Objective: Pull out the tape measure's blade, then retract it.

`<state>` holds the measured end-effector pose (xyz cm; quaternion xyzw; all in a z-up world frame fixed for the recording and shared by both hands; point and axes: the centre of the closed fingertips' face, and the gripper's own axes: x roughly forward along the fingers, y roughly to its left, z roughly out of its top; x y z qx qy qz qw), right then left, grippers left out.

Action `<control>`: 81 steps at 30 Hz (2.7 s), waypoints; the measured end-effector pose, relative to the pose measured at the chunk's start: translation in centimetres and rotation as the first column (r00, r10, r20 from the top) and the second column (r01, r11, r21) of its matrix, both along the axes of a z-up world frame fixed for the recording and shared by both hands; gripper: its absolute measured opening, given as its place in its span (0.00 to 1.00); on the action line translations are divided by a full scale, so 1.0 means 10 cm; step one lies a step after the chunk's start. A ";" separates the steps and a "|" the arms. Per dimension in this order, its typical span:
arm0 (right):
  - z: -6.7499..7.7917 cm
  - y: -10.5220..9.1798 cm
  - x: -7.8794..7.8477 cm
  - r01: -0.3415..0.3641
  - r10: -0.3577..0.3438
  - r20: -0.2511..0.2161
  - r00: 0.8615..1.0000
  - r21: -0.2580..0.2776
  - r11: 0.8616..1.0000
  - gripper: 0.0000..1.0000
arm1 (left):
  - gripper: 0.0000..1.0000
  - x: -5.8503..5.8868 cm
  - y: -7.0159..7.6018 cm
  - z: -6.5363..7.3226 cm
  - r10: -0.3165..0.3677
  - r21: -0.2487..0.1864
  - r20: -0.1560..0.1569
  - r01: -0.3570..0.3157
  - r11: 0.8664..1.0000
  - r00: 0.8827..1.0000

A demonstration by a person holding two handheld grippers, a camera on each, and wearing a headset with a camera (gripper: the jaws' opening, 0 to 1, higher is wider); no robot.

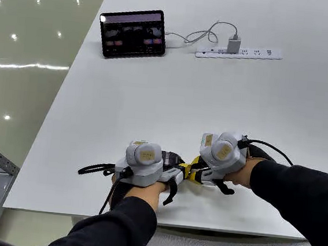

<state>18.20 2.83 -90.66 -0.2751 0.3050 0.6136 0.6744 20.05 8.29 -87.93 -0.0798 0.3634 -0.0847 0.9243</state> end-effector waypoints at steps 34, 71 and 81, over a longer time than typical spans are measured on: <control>0.19 -0.18 0.04 0.145 -0.136 -0.094 0.986 0.091 0.985 1.00 | 0.68 -0.04 -0.05 -0.03 -0.068 0.046 -0.010 0.068 0.997 0.998; 0.49 -1.34 -0.02 0.313 -0.309 -0.055 0.950 0.183 0.932 1.00 | 1.00 -0.10 0.57 0.22 -0.432 0.070 0.077 0.428 0.901 0.898; 0.55 -1.74 -0.02 0.384 -0.386 -0.023 0.922 0.183 0.905 1.00 | 1.00 -0.31 0.62 0.33 -0.515 0.105 0.042 0.509 0.854 0.856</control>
